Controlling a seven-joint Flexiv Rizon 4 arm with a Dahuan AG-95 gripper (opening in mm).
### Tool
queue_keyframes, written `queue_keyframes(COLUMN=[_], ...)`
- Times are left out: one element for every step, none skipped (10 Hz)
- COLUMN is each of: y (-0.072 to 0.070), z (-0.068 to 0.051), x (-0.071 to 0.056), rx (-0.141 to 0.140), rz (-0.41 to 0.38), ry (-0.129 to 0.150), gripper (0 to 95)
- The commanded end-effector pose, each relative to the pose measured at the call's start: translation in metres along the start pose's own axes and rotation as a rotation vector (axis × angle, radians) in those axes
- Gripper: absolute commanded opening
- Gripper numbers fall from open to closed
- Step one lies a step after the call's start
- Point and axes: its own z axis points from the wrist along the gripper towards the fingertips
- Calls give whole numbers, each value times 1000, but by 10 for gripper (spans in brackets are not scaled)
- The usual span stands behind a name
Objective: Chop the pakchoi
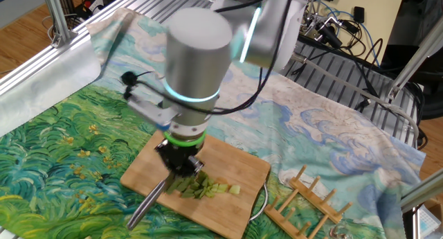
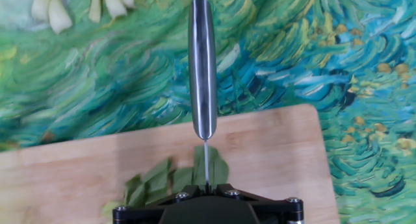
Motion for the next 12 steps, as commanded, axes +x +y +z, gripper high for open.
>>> queue_keyframes(y=[3,3,3,2,2,3,4,3,2,2,1,-1], z=[8,9,4,0,-1,1,3,3,-1,-3,0,5], x=[-1,1,4,4,5,8,12,15,16,17,21,23], rx=[-11,-9,-4,-10,-10,-9,-10,-5,-5,-9,-7,-10], rz=[-4,-1,-4,-5,-4,-3,1,1,-3,-2,-2,-4], ry=[2,-3,1,5,1,-3,-9,-14,-12,-10,-13,-16], gripper=[0,0,0,0,0,0,0,0,0,0,0,0])
